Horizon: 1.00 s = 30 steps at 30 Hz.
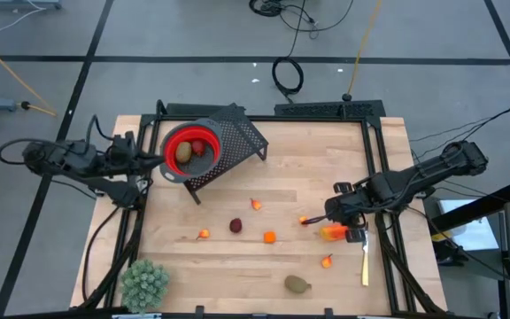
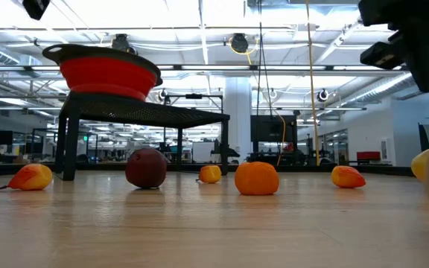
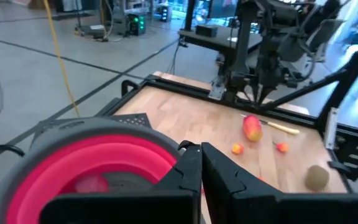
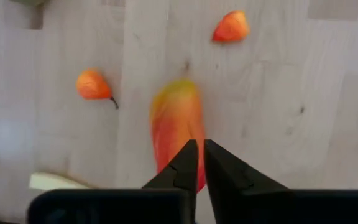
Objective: Pick & Place Fruit
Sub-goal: Put the mango into the red strainer bowl on the shelf
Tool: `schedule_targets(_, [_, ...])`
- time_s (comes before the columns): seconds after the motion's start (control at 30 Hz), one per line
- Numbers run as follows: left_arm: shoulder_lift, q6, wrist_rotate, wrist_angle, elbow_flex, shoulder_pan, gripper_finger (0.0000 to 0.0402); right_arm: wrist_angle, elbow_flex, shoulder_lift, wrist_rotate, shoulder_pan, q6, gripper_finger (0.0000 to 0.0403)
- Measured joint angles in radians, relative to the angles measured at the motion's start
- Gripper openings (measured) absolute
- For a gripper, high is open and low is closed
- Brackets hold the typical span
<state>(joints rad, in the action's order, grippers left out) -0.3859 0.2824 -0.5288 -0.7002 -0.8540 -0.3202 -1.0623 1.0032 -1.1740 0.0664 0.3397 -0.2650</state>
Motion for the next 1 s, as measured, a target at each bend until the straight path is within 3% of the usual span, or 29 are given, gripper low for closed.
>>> schedule_targets(0.3, [0.087,-0.037,0.040,0.002,0.020,0.000,0.0007,-0.046,0.000,0.000,0.119,0.000,-0.064,0.0154])
schedule_targets(0.57, [0.141,-0.046,0.041,-0.004,0.020,0.000,0.0017,-0.044,0.000,-0.007,0.121,0.000,-0.090,0.0249])
schedule_targets(0.77, [0.152,-0.076,0.049,-0.008,0.020,0.000,0.0009,-0.010,-0.024,-0.040,0.122,0.001,-0.083,0.0287])
schedule_targets(1.0, [0.152,-0.086,0.085,-0.017,0.020,0.000,0.0014,0.022,-0.091,-0.079,0.121,0.002,-0.082,0.0299])
